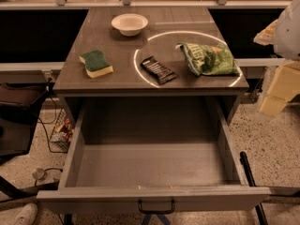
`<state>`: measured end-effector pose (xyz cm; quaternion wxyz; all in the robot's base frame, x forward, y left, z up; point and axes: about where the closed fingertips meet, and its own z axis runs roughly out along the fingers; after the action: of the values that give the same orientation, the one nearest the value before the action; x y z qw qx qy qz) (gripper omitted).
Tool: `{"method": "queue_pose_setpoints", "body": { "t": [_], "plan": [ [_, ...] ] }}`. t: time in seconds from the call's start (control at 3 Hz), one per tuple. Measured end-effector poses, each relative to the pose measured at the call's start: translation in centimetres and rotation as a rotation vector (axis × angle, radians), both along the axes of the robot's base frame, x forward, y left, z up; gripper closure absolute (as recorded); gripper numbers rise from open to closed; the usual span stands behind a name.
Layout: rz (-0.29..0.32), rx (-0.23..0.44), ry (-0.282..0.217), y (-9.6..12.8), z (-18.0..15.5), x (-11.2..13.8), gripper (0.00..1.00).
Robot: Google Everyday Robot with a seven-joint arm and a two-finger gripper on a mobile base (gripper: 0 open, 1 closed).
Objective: Place rxbar chocolate into top drawer
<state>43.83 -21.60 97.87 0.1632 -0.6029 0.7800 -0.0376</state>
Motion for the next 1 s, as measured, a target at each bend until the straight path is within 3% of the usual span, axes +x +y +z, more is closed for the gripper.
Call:
{"method": "queue_pose_setpoints", "body": {
  "t": [0.33, 0.67, 1.0],
  "plan": [
    [0.0, 0.0, 0.0, 0.0, 0.0, 0.0, 0.0],
    [-0.045, 0.028, -0.019, -0.7, 0.7, 0.6, 0.0],
    [-0.073, 0.163, -0.071, -0.3, -0.6, 0.3, 0.0]
  ]
}}
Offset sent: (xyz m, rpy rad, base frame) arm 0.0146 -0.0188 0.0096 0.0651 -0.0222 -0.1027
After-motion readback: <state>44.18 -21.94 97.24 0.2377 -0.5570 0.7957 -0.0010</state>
